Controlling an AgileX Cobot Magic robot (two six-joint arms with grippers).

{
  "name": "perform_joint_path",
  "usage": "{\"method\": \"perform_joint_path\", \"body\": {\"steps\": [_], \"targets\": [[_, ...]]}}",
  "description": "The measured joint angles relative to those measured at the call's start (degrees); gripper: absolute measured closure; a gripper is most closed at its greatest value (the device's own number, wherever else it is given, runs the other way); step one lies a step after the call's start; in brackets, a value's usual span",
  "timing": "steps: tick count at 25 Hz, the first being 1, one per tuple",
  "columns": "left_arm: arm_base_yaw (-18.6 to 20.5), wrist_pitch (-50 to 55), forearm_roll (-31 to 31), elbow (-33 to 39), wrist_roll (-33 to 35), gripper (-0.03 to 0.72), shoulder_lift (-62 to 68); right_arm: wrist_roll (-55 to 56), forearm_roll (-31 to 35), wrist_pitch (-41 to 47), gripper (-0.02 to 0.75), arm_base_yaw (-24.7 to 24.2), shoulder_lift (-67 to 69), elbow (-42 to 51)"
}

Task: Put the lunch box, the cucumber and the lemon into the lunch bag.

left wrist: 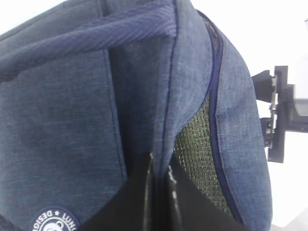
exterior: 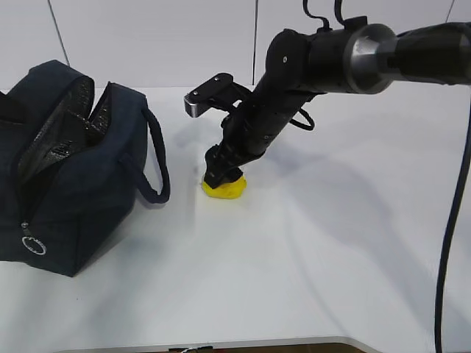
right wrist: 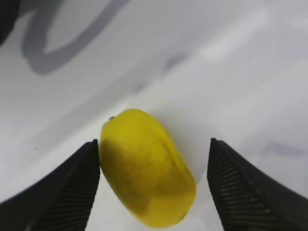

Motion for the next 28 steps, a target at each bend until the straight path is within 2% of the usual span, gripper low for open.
{"method": "perform_joint_path", "body": {"steps": [8, 16, 22, 28], "targets": [[0.0, 0.0, 0.0, 0.0, 0.3, 0.705, 0.0, -0.94, -0.94, 0.18, 0.187, 0.0, 1.99, 0.0], [0.0, 0.0, 0.0, 0.0, 0.44, 0.705, 0.0, -1.08, -0.94, 1.92, 0.317, 0.0, 2.08, -1.8], [0.0, -0.13, 0.0, 0.0, 0.44, 0.705, 0.0, -0.58, 1.12, 12.33, 0.325, 0.0, 2.08, -10.33], [0.0, -0.13, 0.0, 0.0, 0.44, 0.705, 0.0, 1.71, 3.44, 18.77, 0.327, 0.0, 2.08, -20.45]]}}
